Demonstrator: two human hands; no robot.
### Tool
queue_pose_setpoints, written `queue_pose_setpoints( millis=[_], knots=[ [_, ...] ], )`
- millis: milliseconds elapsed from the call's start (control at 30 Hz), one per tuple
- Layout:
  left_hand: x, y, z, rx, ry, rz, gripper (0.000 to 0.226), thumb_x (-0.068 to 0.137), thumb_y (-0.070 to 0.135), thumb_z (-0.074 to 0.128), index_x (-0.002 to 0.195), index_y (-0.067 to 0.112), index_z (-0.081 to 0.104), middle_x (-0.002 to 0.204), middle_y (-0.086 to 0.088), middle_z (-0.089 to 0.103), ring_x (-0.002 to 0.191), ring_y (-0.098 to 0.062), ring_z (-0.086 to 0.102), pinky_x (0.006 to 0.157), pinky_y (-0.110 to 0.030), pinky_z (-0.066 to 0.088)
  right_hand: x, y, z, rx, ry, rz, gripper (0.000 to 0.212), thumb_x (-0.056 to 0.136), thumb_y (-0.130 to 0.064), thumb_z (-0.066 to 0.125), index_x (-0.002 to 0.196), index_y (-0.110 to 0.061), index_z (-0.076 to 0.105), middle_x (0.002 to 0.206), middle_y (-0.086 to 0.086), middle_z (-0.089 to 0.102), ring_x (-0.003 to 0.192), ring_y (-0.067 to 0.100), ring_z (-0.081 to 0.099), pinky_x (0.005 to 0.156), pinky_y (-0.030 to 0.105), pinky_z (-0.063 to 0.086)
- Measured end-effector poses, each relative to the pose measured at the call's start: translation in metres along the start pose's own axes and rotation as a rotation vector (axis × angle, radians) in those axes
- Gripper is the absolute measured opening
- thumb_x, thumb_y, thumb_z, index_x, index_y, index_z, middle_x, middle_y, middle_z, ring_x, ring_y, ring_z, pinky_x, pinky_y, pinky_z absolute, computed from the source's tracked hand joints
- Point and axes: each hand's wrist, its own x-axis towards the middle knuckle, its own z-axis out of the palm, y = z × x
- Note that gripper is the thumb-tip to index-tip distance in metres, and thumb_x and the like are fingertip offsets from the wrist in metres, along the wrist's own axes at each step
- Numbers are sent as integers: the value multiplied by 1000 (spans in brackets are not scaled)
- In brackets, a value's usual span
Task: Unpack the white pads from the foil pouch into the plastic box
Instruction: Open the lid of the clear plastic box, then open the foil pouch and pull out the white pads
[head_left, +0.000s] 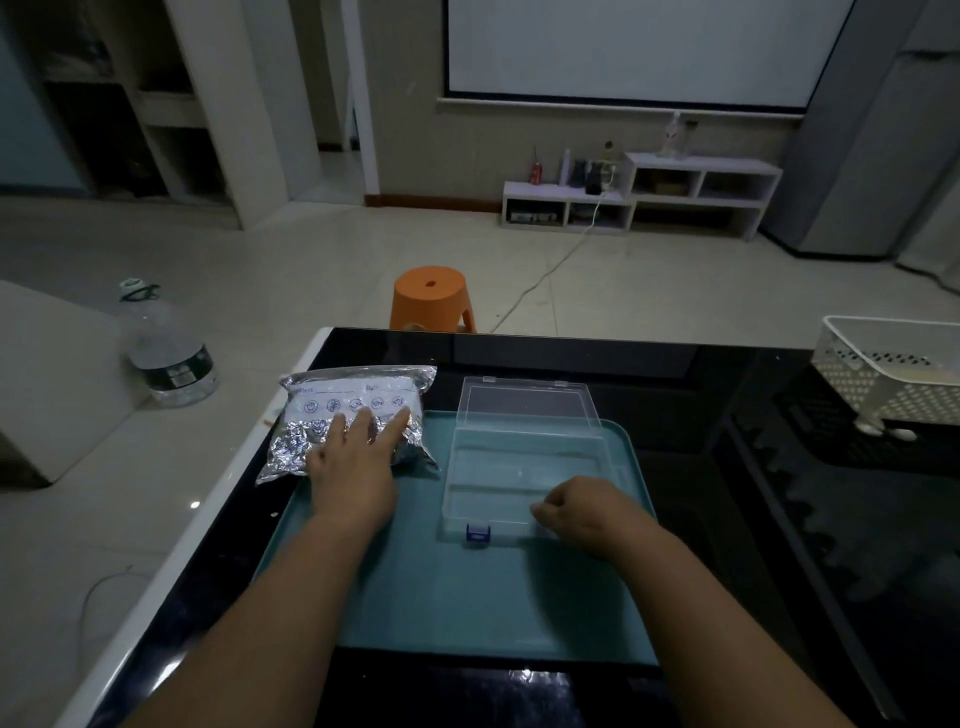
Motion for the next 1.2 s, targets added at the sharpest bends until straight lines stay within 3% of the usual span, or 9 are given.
queue_pose_setpoints(
  millis=[133, 333, 433, 633, 833, 900, 1000, 1067, 1200],
  knots=[
    [-2, 3, 7, -55, 97, -2, 87, 85, 25, 61, 152, 42, 7, 156, 4, 25, 145, -26, 18, 109, -52, 27, 5, 7, -4, -50, -19, 109, 44, 94, -44, 51, 121, -12, 66, 125, 11, 63, 111, 27, 58, 93, 35, 46],
    [-11, 23, 6, -42, 52, 116, 83, 80, 24, 56, 151, 39, 16, 155, 7, 27, 145, -22, 18, 113, -48, 22, 8, 14, -6, -62, -7, 186, 47, 85, -44, 55, 118, -13, 65, 124, 12, 62, 109, 30, 59, 91, 37, 48],
    [-10, 30, -6, -52, 111, 130, 78, 78, 25, 56, 148, 38, 26, 145, 9, 42, 133, -18, 35, 107, -44, 24, 9, 14, -6, -64, -10, 187, 45, 85, -44, 55, 117, -13, 66, 122, 11, 63, 106, 29, 59, 90, 37, 49],
    [24, -7, -23, -376, 278, -217, 59, 81, 29, 60, 139, 19, 46, 139, -8, 51, 126, -30, 45, 100, -47, 35, 2, 4, -10, -72, 155, 79, 37, 91, -37, 53, 118, -16, 66, 118, 9, 66, 104, 27, 61, 88, 34, 50],
    [40, -38, -20, -613, -69, -436, 96, 78, 68, 55, 150, 14, 22, 149, -12, 42, 134, -36, 41, 109, -52, 31, -1, -10, -6, 14, 226, -6, 27, 89, -32, 55, 108, -18, 69, 102, 4, 69, 91, 21, 61, 80, 32, 51],
    [38, -39, -19, -531, -122, -462, 104, 66, 75, 63, 144, 14, 33, 141, -11, 50, 127, -36, 47, 105, -51, 36, 0, -10, -5, 56, 239, -25, 26, 89, -31, 55, 107, -20, 69, 99, 2, 69, 89, 19, 61, 80, 32, 52],
    [42, -48, -6, -591, -166, -500, 104, 31, 84, 71, 111, 19, 62, 109, -3, 69, 99, -31, 65, 93, -48, 49, 1, -9, -4, 117, 241, -52, 24, 90, -32, 56, 107, -20, 68, 99, 0, 69, 90, 17, 62, 85, 39, 54],
    [47, -52, 2, -798, -160, -516, 92, 23, 68, 84, 96, 15, 68, 93, -6, 73, 82, -28, 69, 83, -47, 57, 1, -9, -4, 127, 239, -62, 23, 90, -32, 56, 106, -21, 68, 99, 0, 69, 90, 17, 63, 85, 40, 55],
    [28, -32, -31, -1066, -84, -473, 46, 70, 11, 84, 107, 7, 56, 101, -10, 67, 82, -23, 63, 68, -35, 51, 1, -8, -6, 186, 260, -93, 20, 92, -33, 56, 105, -24, 67, 101, -2, 69, 90, 14, 62, 84, 37, 54]
  ],
)
